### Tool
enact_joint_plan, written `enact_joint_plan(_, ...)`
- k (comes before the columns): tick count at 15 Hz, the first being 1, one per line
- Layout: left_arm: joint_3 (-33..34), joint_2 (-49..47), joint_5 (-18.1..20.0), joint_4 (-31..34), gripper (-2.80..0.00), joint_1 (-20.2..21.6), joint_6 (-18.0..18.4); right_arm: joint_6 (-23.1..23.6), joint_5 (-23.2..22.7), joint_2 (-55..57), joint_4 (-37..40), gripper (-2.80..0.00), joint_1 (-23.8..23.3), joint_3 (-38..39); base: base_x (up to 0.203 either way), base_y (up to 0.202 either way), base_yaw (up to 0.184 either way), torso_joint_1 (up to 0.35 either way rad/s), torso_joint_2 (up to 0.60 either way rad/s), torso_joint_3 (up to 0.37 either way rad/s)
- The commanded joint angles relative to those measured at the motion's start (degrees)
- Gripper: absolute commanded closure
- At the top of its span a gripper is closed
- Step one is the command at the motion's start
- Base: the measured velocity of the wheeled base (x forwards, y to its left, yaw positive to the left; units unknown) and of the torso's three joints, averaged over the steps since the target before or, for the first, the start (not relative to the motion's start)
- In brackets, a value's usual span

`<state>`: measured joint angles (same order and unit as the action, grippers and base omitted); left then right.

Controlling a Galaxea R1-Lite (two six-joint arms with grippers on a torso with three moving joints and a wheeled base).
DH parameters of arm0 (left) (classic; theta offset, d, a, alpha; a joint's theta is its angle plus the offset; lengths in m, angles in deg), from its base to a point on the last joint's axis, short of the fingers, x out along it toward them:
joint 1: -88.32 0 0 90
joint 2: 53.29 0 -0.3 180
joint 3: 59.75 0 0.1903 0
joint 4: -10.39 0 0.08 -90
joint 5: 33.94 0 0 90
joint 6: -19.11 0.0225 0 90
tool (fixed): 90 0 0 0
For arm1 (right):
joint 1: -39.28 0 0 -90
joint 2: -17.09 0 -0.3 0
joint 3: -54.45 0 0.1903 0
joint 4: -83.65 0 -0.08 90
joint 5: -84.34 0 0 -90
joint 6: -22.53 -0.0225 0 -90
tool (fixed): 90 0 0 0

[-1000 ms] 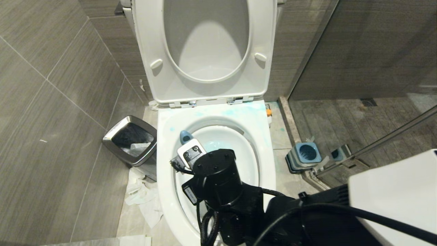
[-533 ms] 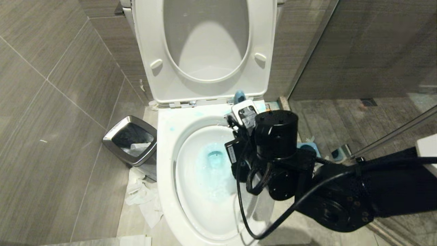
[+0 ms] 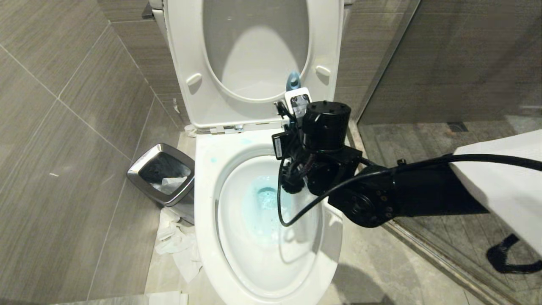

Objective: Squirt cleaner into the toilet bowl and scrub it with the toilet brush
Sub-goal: Scrub the toilet bowl

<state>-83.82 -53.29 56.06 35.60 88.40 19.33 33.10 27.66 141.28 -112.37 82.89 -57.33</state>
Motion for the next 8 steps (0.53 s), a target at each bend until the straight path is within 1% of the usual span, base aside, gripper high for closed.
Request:
enact_joint_plan(1, 0.0, -0.09, -0.09, 0.0, 0.0, 0.01, -0.04, 1.33, 0.1, 8.55, -0.13, 0.0, 0.5, -8.95, 0.0, 0.0, 0.0, 0.0, 0.0, 0.0)
enact_joint_plan(3, 0.05, -0.09, -0.09, 0.0, 0.0, 0.01, -0.04, 2.26, 0.09, 12.47, 1.53, 0.0, 1.68, -16.93, 0.0, 0.0, 0.0, 0.0, 0.0, 0.0)
enact_joint_plan(5, 0.09, -0.09, -0.09, 0.0, 0.0, 0.01, -0.04, 2.58, 0.01, 15.66, 4.93, 0.0, 3.37, -23.91, 0.0, 0.0, 0.0, 0.0, 0.0, 0.0)
enact_joint_plan(6, 0.0, -0.09, -0.09, 0.0, 0.0, 0.01, -0.04, 2.69, -0.6, 16.71, 6.82, 0.0, 4.76, -25.61, 0.0, 0.0, 0.0, 0.0, 0.0, 0.0)
enact_joint_plan(8, 0.02, -0.09, -0.09, 0.0, 0.0, 0.01, -0.04, 2.63, -1.38, 18.12, 7.5, 0.0, 7.29, -25.58, 0.0, 0.0, 0.0, 0.0, 0.0, 0.0)
